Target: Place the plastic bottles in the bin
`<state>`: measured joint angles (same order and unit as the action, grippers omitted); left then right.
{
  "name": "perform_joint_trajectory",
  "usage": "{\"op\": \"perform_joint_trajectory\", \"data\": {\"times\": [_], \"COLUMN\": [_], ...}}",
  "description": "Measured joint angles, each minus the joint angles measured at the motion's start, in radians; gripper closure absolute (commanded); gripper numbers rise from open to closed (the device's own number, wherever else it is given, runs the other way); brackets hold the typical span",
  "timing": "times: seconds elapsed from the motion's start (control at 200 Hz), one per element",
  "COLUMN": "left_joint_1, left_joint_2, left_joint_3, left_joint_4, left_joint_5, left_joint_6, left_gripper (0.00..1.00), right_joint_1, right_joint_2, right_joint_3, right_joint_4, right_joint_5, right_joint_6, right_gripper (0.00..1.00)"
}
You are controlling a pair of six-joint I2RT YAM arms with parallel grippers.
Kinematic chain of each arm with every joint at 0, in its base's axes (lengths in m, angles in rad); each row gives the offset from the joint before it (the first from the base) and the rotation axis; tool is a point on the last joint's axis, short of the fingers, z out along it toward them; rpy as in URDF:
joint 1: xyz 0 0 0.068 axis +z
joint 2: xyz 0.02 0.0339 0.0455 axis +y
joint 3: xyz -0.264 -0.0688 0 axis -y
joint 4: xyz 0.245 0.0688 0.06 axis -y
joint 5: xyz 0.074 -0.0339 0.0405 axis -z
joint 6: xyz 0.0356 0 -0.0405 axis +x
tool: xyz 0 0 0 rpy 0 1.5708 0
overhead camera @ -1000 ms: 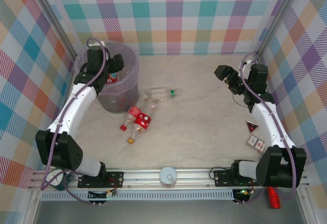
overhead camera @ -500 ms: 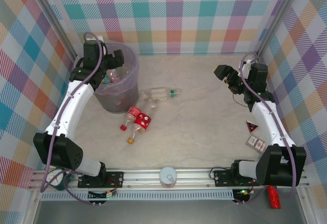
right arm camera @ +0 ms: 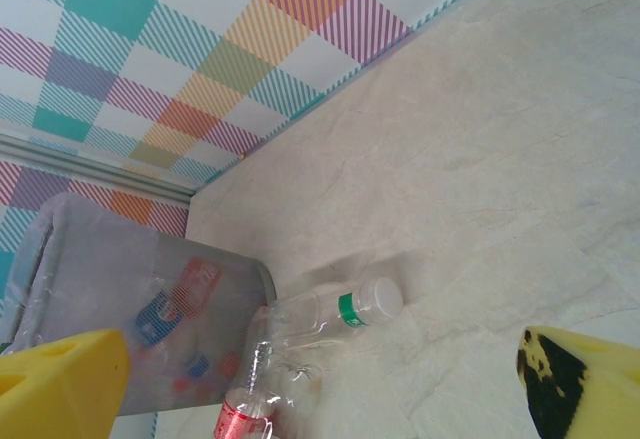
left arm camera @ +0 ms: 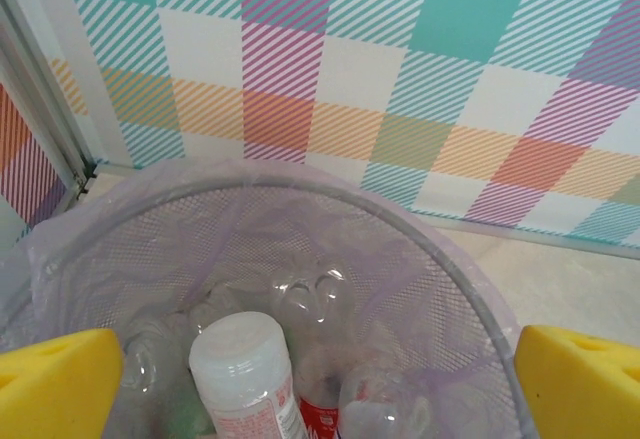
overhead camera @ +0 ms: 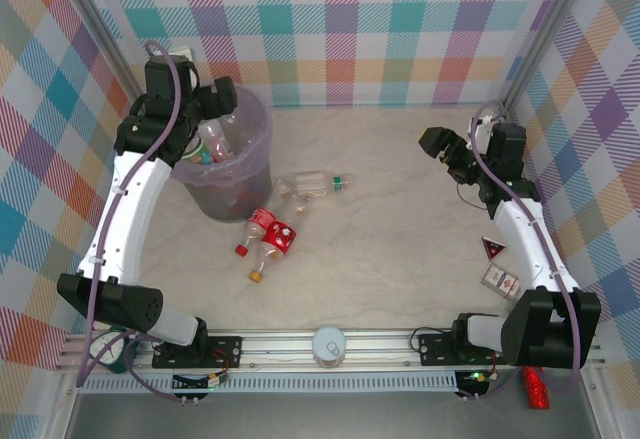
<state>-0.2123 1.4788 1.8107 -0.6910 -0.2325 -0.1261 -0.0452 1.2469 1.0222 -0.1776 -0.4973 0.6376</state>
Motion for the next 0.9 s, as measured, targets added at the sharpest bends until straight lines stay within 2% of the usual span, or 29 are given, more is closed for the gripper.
{"op": "perform_joint_trajectory", "data": {"times": [0.16,0.34,0.475,0.695,0.9], "left_joint_1": [-0.119,-0.351,-0.496,-0.612,-0.663], "left_joint_2": [-0.001,0.013,0.048,0.227,0.287], "left_joint_3": [0.070,0.171,0.219,0.346,0.260], "left_joint_4": [-0.031,-0.071,-0.084,-0.217,-0.301], "left_joint_5": [-0.066,-0.166,-0.189,-0.196,-0.195], "left_joint_6": [0.039,0.089,0.097,0.079,0.005], "left_gripper": [0.03,0.04,0.05,0.05,0.05], "right_joint_1": [0.000,0.000,0.000,-0.003,-0.032], "right_joint_2": [0.000,0.000,-0.019,-0.075,-0.108], "right_joint_3": [0.000,0.000,0.000,-0.001,-0.022], "right_joint_4": [-0.001,-0.001,-0.003,-0.003,0.002], "right_joint_5": [-0.003,-0.009,0.006,0.053,0.089], "right_joint_6": [-0.003,-0.002,-0.002,-0.002,-0.002], "right_gripper": [0.01,0.01,0.01,0.01,0.01]}}
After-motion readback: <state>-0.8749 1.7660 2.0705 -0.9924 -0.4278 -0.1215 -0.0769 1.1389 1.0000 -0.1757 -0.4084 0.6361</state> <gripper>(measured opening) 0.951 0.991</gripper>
